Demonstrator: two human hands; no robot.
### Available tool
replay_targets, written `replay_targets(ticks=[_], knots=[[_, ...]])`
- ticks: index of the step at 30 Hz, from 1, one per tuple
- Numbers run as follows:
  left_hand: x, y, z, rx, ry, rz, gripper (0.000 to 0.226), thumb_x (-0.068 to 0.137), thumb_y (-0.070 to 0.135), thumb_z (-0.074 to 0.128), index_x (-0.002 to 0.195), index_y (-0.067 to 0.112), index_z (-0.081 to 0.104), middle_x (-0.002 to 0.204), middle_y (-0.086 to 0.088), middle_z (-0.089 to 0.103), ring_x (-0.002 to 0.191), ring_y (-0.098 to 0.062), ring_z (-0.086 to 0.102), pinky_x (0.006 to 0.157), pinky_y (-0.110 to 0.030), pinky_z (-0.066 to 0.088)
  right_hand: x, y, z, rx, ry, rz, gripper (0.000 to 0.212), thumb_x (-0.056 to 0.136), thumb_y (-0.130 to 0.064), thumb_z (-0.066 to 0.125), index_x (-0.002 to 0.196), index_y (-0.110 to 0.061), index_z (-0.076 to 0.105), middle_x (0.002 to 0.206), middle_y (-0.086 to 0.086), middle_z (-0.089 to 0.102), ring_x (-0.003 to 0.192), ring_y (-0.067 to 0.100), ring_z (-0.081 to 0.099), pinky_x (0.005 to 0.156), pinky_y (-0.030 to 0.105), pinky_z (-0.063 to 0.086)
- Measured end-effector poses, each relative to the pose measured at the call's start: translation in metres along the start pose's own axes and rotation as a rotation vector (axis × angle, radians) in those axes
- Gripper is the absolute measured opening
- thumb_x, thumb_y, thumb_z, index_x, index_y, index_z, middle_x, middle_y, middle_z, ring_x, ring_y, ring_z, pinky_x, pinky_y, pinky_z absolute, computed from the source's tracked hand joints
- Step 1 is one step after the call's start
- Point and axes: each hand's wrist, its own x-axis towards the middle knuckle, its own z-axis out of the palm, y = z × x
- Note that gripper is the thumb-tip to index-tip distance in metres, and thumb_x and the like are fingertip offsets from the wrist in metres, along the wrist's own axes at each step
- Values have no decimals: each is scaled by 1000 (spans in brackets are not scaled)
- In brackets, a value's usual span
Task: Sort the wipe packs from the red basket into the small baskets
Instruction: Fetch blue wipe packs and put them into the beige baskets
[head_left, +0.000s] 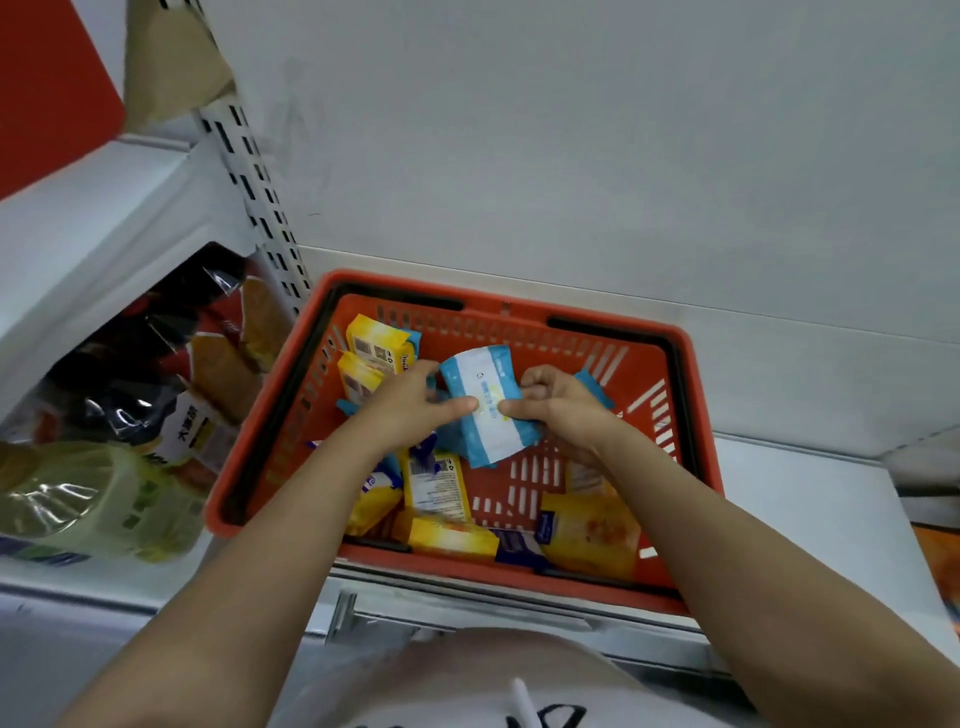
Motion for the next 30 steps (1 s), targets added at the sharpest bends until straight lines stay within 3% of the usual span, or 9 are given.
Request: replay_targets(ticks=[3, 6, 9, 12, 16, 19, 23, 27, 30], knots=[[2, 1, 2, -279, 23, -21, 68, 80, 25, 81, 138, 19, 45, 104, -8, 68, 91, -21, 70, 79, -39, 60, -10, -6, 6, -50, -52, -24, 33, 82, -4, 77, 102, -10, 51, 96, 18, 69, 84, 28, 69, 69, 35, 56], [3, 0, -1, -294, 69, -4, 46, 81, 14, 79, 119, 18, 54, 89, -6, 71, 76, -23, 71, 72, -43, 61, -8, -4, 3, -69, 61, -52, 30, 83, -9, 78, 102, -11, 56, 101, 15, 71, 91, 24, 72, 76, 32, 60], [4, -3, -3, -326, 85, -45, 29, 87, 7, 73, 114, 3, 64, 99, -12, 73, 81, -26, 72, 76, -46, 61, 0, 1, -10, -655, 406, -232, 25, 84, -24, 77, 103, -18, 62, 103, 1, 68, 96, 16, 65, 84, 34, 56], [4, -4, -5, -341, 84, -52, 27, 87, 7, 72, 113, 1, 65, 102, -13, 73, 85, -28, 73, 77, -49, 61, -1, 12, -24, -1205, 482, -238, 41, 86, -35, 71, 123, -24, 56, 123, 1, 61, 119, 21, 54, 93, 41, 52], [4, -4, -5, -320, 73, -45, 29, 88, 7, 71, 115, 2, 64, 103, -12, 72, 87, -30, 72, 77, -50, 60, 1, 26, -28, -1495, 441, -68, 53, 85, -39, 72, 131, -23, 51, 133, 4, 52, 122, 25, 49, 94, 41, 51], [3, -3, -6, -315, 63, -42, 29, 88, 7, 71, 115, 2, 63, 103, -12, 72, 87, -30, 72, 78, -50, 60, 1, 26, -29, -1622, 477, 25, 44, 87, -32, 70, 128, -21, 57, 129, 5, 53, 119, 25, 49, 92, 39, 51], [2, -4, -6, -338, 64, -26, 25, 89, 8, 71, 112, 4, 63, 101, -12, 72, 86, -30, 72, 77, -50, 61, -5, 15, -31, -1447, 558, -3, 34, 82, -45, 74, 106, -21, 69, 116, 1, 57, 111, 21, 49, 88, 36, 51], [2, -3, -6, -475, 65, -33, 19, 91, 8, 67, 109, 8, 62, 98, -6, 70, 85, -24, 72, 73, -44, 62, -20, -14, -22, -508, 455, 77, 30, 78, -42, 80, 81, -16, 65, 89, 1, 71, 81, 14, 67, 62, 28, 54], [0, 0, -4, -544, 49, -30, 7, 95, 11, 64, 101, 15, 62, 101, -6, 72, 81, -18, 72, 61, -32, 60, -34, -23, 0, -164, 355, 21, 27, 80, -34, 81, 76, -17, 60, 86, 4, 74, 74, 15, 72, 61, 27, 56]])
